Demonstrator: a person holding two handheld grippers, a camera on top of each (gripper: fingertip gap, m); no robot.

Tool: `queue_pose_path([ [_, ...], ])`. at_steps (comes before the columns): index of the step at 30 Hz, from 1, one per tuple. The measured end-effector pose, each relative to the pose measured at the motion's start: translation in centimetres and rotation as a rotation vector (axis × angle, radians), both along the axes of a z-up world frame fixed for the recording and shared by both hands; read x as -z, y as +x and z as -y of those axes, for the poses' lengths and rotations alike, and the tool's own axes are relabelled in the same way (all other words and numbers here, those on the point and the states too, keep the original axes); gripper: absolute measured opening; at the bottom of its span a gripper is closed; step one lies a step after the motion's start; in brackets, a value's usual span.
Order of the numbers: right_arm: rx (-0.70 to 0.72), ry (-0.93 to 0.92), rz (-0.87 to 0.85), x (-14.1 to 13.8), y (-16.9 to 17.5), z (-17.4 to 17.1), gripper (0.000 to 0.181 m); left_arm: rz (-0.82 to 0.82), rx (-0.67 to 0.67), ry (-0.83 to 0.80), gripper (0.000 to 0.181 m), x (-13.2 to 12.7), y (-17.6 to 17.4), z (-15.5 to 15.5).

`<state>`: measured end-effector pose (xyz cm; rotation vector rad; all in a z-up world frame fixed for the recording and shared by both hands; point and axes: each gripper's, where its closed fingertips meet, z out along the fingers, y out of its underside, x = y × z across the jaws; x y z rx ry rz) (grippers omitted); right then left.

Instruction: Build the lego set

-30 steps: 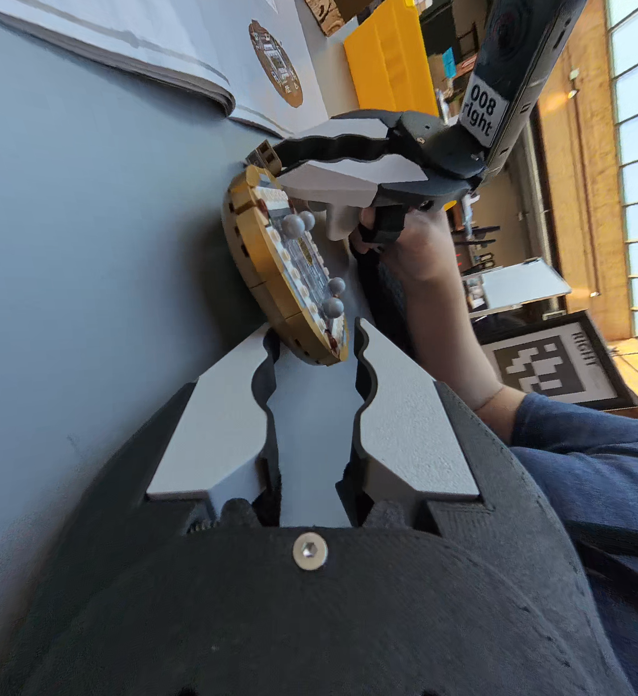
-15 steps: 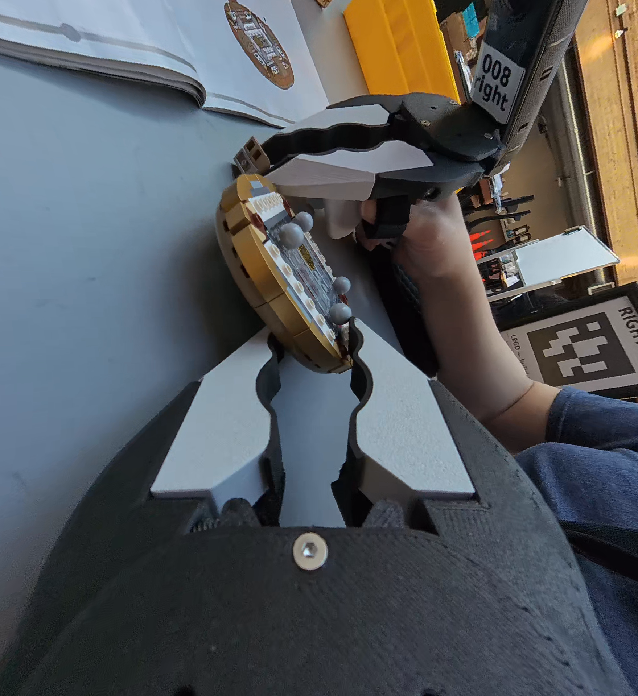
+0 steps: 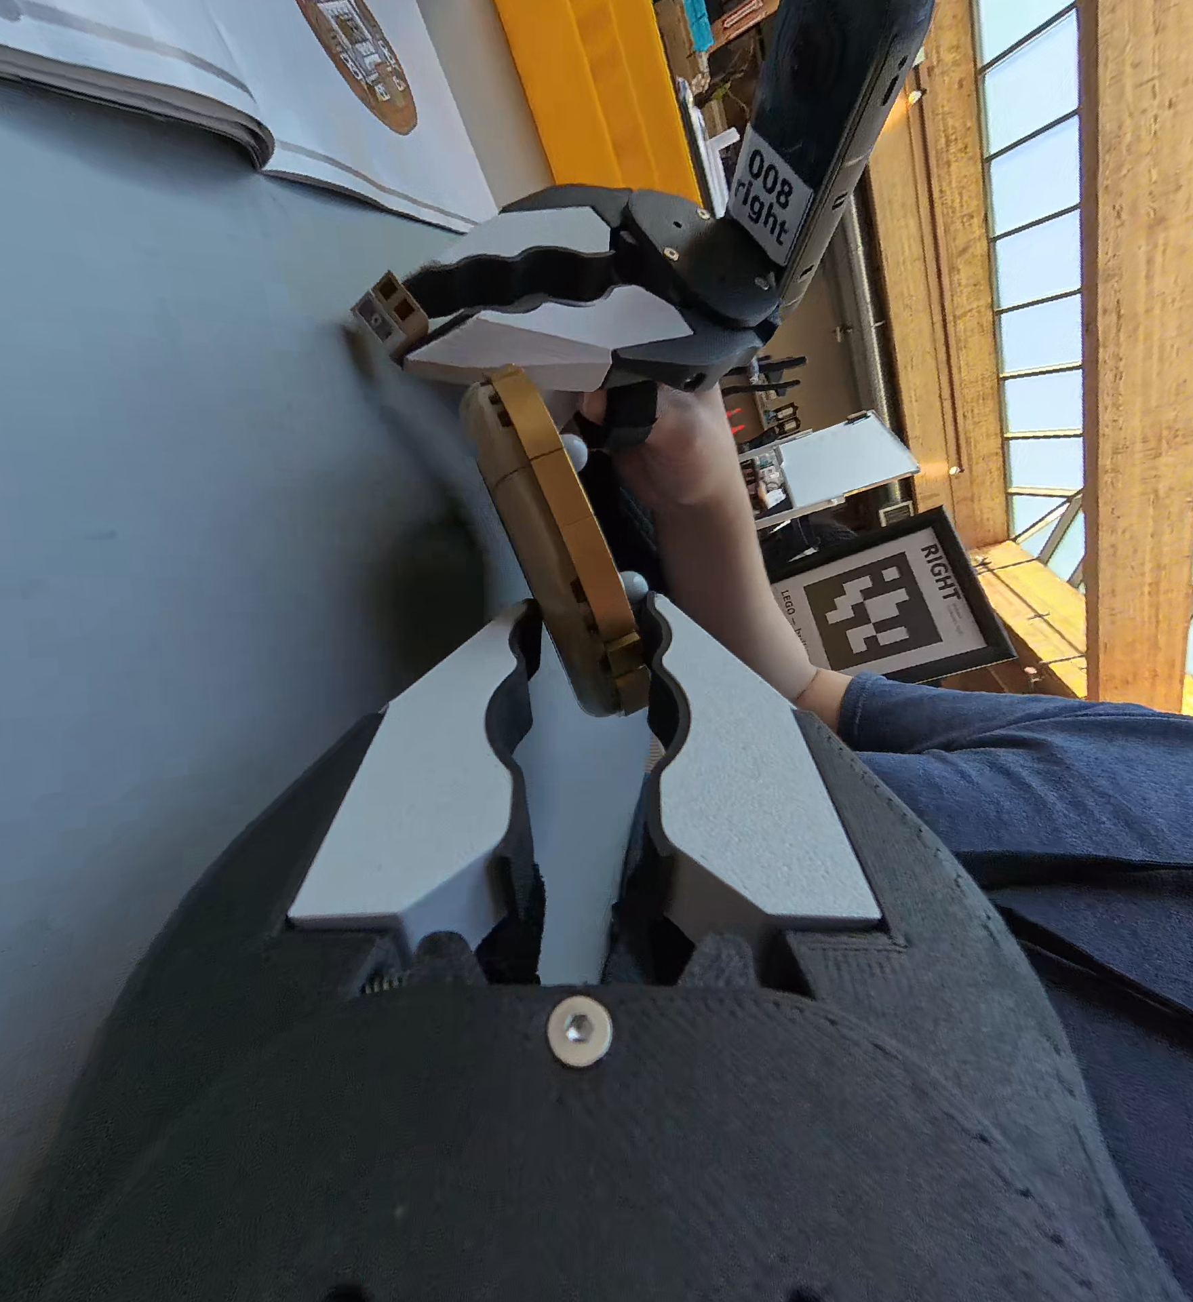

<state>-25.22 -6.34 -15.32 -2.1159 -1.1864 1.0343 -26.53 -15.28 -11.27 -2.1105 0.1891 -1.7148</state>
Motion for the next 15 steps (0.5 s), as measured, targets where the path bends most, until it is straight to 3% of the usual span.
queue_pose_path([
  [7, -0.05, -0.24, -0.121, -1.6, -0.8, 2.8, 0.015, 0.332, -0.051, -0.141, 0.026, -4.1, -2.0, -1.1],
  [15, -0.114, -0.558, -0.471, -6.7, -3.6, 5.7, 0.014, 0.358, 0.015, -0.098, 0.027, -7.9, -3.1, -1.9],
])
